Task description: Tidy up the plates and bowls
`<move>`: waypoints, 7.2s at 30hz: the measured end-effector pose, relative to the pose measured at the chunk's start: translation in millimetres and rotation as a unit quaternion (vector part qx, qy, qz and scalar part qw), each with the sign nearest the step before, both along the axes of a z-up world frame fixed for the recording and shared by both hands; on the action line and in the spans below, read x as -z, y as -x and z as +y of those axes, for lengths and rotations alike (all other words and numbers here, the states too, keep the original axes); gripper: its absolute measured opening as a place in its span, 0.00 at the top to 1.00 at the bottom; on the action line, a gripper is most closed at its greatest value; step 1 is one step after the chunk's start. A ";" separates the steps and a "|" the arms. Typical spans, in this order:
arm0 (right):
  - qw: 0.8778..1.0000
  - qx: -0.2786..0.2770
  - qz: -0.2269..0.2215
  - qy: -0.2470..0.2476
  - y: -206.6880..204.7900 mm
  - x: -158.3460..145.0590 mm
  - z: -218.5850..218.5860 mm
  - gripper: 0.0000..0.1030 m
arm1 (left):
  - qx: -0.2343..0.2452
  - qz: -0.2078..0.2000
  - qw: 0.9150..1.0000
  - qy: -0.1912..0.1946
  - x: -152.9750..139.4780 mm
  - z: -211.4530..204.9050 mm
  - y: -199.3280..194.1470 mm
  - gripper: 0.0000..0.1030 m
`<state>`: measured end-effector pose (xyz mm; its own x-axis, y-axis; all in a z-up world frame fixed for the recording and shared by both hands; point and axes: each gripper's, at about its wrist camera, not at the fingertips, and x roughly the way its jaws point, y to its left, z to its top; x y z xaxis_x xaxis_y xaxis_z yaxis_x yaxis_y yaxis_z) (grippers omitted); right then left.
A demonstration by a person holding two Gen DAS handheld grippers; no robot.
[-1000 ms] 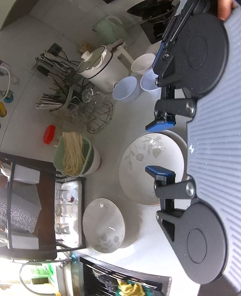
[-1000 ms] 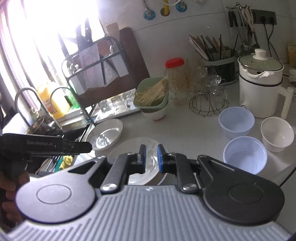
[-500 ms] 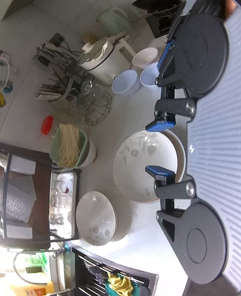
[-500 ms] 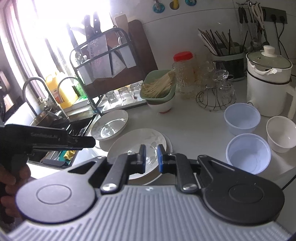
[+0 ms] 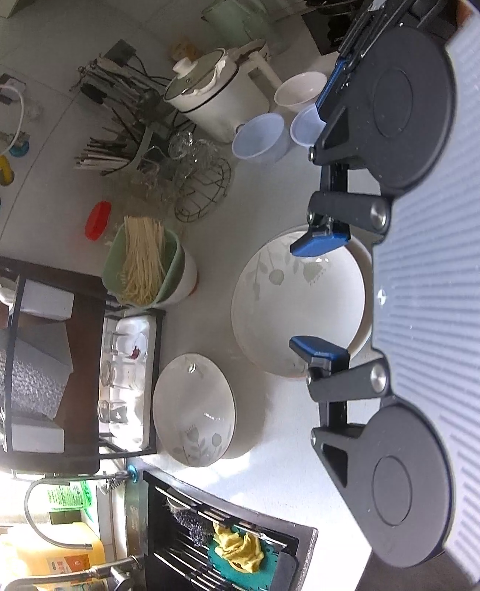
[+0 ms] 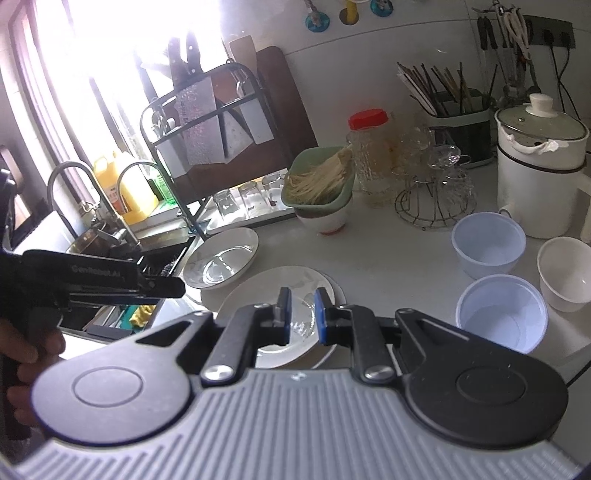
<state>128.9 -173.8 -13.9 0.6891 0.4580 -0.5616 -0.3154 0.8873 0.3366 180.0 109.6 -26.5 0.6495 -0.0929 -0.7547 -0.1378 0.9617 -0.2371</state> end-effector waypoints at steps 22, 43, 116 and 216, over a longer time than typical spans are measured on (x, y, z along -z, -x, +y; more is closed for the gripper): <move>1.000 0.017 0.022 0.010 -61.8 9.6 56.3 0.13 | -0.012 0.018 1.000 -0.014 17.0 87.2 -81.1 0.05; 0.996 0.039 0.076 0.020 -120.9 32.3 134.3 0.13 | 0.037 0.034 0.999 0.013 53.8 170.5 -160.6 0.05; 0.972 0.073 0.222 0.020 -234.4 134.0 233.8 0.85 | 0.156 0.112 0.981 0.019 149.7 249.3 -289.1 0.65; 0.986 -0.020 0.162 0.031 -130.7 105.7 56.3 0.85 | 0.022 0.109 0.994 -0.003 104.6 67.4 -141.2 0.64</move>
<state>259.6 -117.5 -119.5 0.4511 0.4397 -0.7766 -0.2360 0.8980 0.3713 321.3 177.1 -131.2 0.4655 -0.1129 -0.8778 -0.1433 0.9691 -0.2007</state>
